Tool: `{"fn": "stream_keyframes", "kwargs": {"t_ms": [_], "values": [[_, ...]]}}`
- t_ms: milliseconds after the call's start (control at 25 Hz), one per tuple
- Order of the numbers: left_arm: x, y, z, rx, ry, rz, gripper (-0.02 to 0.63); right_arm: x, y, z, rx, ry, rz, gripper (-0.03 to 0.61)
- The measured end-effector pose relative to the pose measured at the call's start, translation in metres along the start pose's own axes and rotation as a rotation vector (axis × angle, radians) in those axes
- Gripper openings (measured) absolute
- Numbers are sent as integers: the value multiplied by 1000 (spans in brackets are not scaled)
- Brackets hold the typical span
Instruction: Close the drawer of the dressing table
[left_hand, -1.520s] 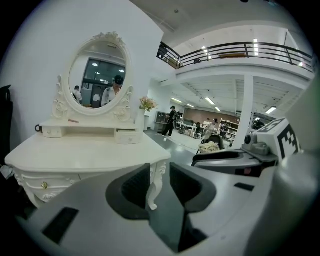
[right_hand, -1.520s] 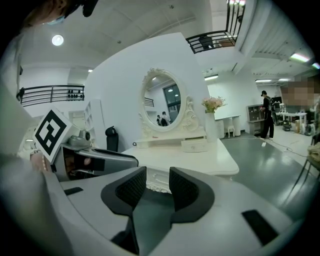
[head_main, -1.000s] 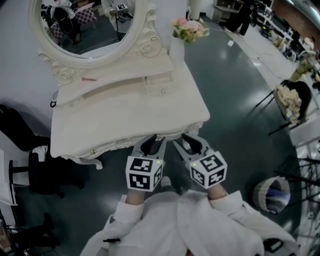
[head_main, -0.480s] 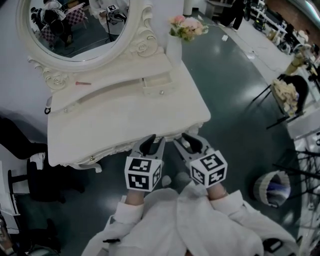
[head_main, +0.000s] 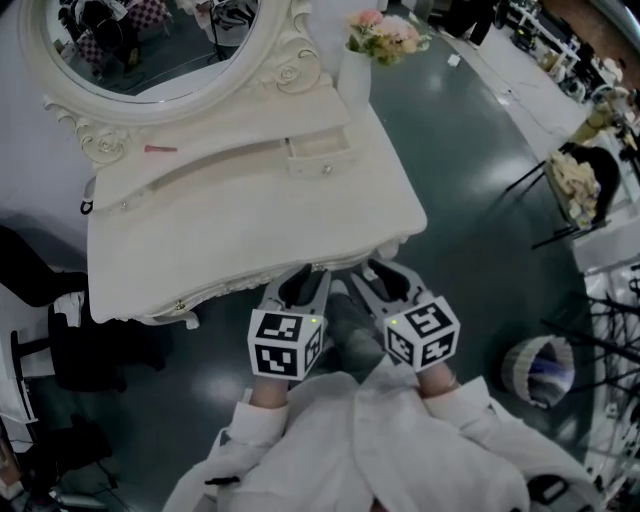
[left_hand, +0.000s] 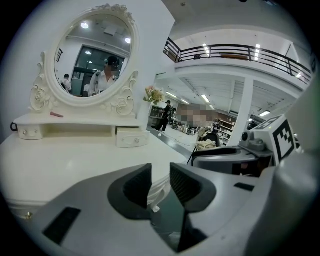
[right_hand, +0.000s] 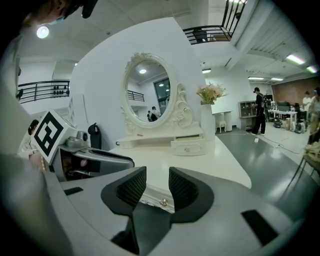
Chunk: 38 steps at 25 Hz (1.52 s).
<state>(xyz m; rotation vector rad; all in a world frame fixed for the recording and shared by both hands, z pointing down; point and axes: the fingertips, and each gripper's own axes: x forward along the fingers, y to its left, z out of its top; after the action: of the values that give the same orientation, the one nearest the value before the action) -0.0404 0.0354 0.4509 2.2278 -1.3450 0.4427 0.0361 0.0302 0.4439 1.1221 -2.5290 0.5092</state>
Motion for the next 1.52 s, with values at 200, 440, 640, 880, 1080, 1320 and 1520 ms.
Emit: {"fn": "stream_keyframes", "kwargs": {"t_ms": [200,440,640,880,1080,1320,1520], "values": [[10,19,7,-18,-1,28,106,21,-4,8,-11,16,32,130],[37,43,33,-6,8,46,106,62,-25,33,-26,23,77,130],[62,65,67,14,7,66,106,97,-44,68,-52,12,118,130],[88,87,101,12,-10,106,106,130,-68,95,-65,3,160,130],[108,98,115,6,-16,125,107,149,-86,108,-80,2,185,130],[129,109,126,-24,-25,145,107,166,-102,115,-102,19,220,130],[143,109,130,-40,-30,145,107,175,-98,116,-137,17,274,130]]}}
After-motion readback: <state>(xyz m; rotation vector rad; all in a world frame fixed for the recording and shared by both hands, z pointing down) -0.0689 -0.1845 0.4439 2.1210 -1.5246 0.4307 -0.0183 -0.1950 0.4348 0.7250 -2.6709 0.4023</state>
